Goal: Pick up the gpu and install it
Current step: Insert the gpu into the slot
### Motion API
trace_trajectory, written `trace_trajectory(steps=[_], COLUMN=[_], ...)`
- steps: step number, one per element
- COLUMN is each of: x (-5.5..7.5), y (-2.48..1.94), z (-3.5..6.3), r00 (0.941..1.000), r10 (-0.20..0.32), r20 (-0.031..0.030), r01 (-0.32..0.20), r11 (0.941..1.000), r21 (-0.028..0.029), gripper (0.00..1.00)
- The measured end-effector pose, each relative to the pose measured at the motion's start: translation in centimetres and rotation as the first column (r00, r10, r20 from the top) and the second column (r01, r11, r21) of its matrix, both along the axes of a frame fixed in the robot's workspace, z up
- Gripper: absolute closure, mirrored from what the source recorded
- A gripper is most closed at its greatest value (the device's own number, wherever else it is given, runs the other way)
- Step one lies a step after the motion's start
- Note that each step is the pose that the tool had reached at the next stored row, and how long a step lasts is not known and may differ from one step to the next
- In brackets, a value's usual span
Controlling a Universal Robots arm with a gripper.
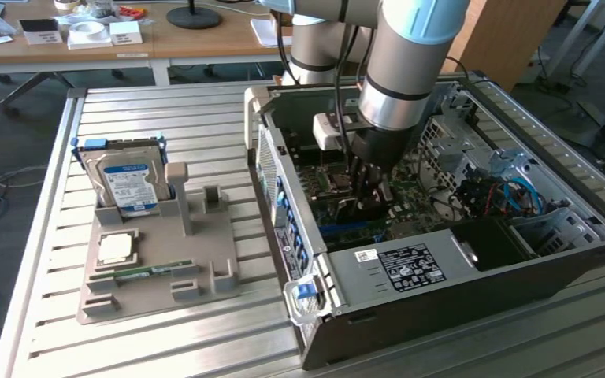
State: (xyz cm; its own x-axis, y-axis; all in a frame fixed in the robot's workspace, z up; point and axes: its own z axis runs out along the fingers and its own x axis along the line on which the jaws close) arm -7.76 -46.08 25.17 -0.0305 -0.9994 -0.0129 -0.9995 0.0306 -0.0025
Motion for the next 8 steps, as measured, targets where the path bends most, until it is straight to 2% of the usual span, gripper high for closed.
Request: trace_trajectory(steps=[8], x=[0.02], y=[-0.08], z=[-0.01], r00=[1.0000], r10=[0.000], r20=[-0.0019], r01=[0.000], r11=[1.0000], r21=[-0.0014], gripper=[0.73])
